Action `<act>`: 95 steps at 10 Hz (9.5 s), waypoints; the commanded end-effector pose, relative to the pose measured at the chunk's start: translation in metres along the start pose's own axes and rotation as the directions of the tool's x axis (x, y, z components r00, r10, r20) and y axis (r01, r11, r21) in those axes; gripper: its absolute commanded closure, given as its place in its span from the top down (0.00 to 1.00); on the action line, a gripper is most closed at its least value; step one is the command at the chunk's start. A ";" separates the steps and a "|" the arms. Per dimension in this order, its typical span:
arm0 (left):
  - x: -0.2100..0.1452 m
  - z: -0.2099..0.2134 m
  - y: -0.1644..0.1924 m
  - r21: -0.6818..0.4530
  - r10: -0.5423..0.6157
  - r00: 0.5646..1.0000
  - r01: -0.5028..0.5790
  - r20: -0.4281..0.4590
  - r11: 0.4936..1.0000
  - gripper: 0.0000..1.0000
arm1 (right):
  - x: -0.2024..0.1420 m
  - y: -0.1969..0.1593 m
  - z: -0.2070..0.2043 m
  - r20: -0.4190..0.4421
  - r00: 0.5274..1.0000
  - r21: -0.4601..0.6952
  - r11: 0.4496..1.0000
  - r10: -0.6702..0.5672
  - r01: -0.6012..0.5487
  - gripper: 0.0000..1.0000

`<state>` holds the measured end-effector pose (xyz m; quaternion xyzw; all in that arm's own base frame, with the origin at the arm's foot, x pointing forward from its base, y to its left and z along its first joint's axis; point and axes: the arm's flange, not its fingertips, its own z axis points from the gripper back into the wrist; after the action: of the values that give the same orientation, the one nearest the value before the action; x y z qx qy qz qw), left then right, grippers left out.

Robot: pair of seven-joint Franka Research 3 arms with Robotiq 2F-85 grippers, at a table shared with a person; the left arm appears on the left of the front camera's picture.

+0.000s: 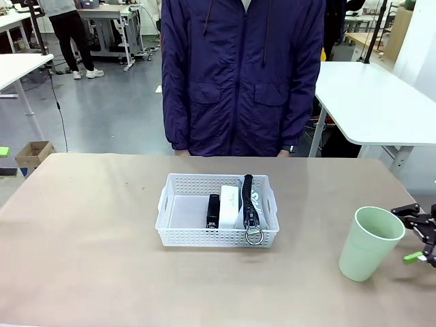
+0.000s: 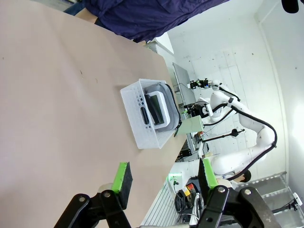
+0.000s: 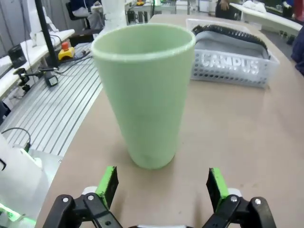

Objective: Efficiently arrange items inside the basket to fit them all.
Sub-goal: Pick up the Reusable plastic cup and place it inside the Organizing basket.

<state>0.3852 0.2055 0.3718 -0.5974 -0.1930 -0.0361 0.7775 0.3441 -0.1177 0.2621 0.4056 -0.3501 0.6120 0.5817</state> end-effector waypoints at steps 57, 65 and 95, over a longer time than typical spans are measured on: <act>-0.001 -0.002 -0.001 0.001 -0.007 1.000 0.007 -0.002 1.000 0.74 | 0.199 -0.011 -0.026 0.177 0.938 -0.196 0.923 -0.299 0.331 0.00; -0.001 -0.002 -0.001 0.001 -0.007 1.000 0.007 -0.002 1.000 0.74 | 0.291 0.010 -0.087 0.117 0.930 -0.251 0.896 -0.349 0.368 0.87; -0.001 -0.002 -0.001 0.001 -0.007 1.000 0.007 -0.002 1.000 0.74 | 0.424 -0.129 -0.460 0.440 -0.028 -0.759 -0.389 -0.897 0.523 0.87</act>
<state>0.3854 0.2055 0.3711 -0.5976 -0.1924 -0.0358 0.7776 0.4230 0.4613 0.4332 0.0651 -0.0817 -0.1588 0.9818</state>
